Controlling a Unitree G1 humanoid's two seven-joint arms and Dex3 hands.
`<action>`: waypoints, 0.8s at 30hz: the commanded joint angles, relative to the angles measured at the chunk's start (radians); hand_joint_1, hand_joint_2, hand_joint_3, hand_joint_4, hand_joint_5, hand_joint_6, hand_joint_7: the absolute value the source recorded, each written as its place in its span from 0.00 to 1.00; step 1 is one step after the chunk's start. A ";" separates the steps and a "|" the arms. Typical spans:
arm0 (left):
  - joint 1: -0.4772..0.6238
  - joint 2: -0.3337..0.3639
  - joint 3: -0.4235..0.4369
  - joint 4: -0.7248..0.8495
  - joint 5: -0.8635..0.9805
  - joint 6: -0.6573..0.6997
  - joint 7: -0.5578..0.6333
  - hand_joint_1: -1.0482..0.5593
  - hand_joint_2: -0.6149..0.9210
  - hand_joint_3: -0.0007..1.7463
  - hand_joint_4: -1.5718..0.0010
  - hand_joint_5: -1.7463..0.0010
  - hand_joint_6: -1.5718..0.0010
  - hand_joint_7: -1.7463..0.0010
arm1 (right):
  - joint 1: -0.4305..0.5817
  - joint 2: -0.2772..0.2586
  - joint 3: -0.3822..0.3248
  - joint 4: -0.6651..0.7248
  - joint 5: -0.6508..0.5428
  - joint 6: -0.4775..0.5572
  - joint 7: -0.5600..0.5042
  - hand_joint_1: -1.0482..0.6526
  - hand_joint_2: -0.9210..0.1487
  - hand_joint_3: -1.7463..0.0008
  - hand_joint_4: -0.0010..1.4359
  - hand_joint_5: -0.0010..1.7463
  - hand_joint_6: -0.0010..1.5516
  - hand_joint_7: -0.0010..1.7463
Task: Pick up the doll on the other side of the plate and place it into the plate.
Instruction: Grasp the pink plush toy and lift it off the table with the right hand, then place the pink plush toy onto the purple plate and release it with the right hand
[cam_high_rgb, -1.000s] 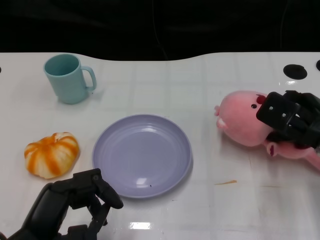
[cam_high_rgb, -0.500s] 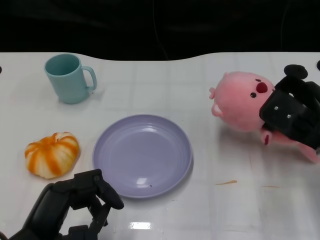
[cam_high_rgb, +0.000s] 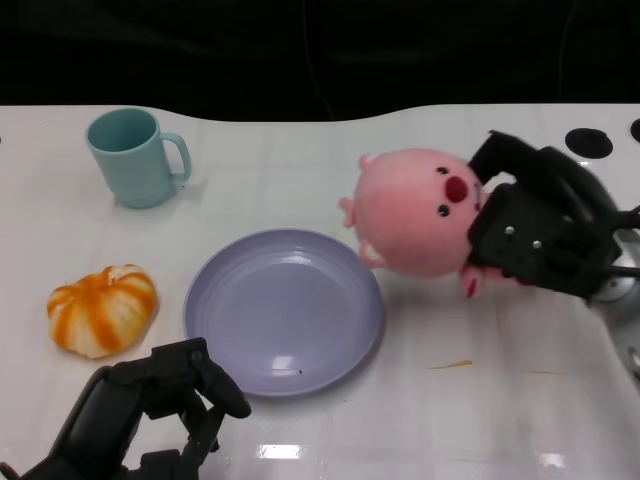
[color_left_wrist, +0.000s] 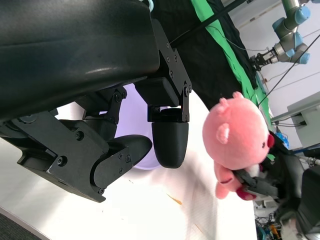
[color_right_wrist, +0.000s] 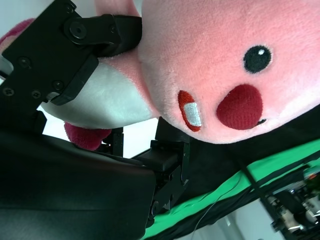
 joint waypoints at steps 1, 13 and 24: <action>0.000 0.003 0.005 0.001 0.003 0.002 0.012 0.60 0.74 0.64 0.51 0.12 0.48 0.31 | -0.049 0.022 0.021 -0.005 -0.017 -0.030 -0.005 0.56 0.45 0.29 0.66 1.00 0.48 1.00; -0.001 -0.002 -0.001 -0.001 0.006 0.012 0.014 0.61 0.74 0.65 0.52 0.11 0.48 0.29 | -0.147 0.139 0.074 0.060 -0.035 -0.033 0.012 0.52 0.45 0.26 0.68 1.00 0.48 1.00; -0.001 -0.010 -0.007 -0.009 0.017 0.024 0.019 0.62 0.74 0.65 0.52 0.10 0.48 0.29 | -0.237 0.247 0.108 0.162 -0.053 0.013 0.007 0.52 0.47 0.26 0.67 1.00 0.48 0.99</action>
